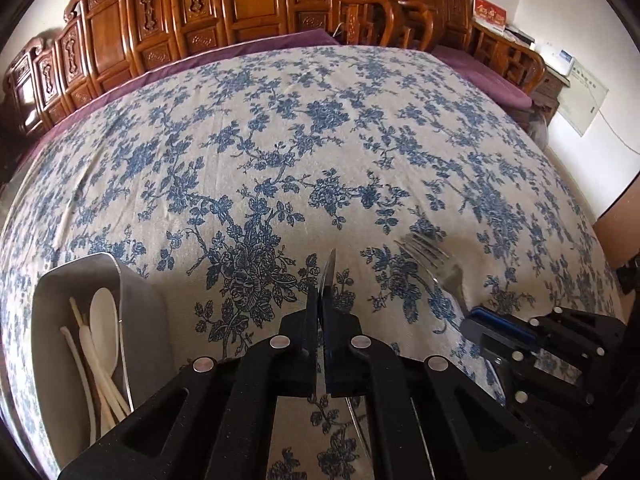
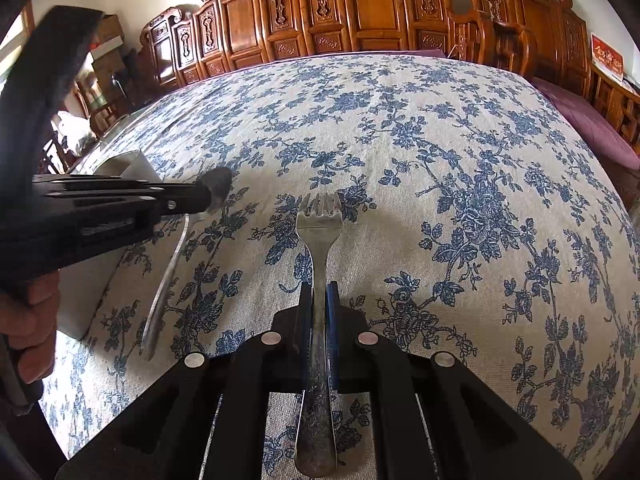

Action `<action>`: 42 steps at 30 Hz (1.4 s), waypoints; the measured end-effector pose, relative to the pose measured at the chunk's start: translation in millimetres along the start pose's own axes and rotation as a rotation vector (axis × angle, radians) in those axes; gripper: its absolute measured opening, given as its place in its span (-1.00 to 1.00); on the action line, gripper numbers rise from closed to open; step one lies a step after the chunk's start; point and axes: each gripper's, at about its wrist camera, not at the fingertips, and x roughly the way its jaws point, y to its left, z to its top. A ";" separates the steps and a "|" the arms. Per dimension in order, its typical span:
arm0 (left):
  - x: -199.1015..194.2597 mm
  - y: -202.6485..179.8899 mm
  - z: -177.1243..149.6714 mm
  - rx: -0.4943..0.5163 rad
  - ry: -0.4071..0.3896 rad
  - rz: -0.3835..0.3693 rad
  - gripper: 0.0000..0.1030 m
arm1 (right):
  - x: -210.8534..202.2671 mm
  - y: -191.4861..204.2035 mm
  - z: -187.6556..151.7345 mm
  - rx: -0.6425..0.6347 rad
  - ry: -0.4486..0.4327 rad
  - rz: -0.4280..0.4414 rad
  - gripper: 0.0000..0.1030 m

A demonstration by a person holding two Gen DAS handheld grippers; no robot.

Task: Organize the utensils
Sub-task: 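Lift the metal spoon and carry it over the tray with the left tool, then lower the spoon into the tray and open the left tool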

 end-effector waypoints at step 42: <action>-71.8 149.5 -54.6 -0.105 -0.103 0.092 -0.98 | -35.4 87.1 4.4 -0.153 -0.069 -0.070 -0.84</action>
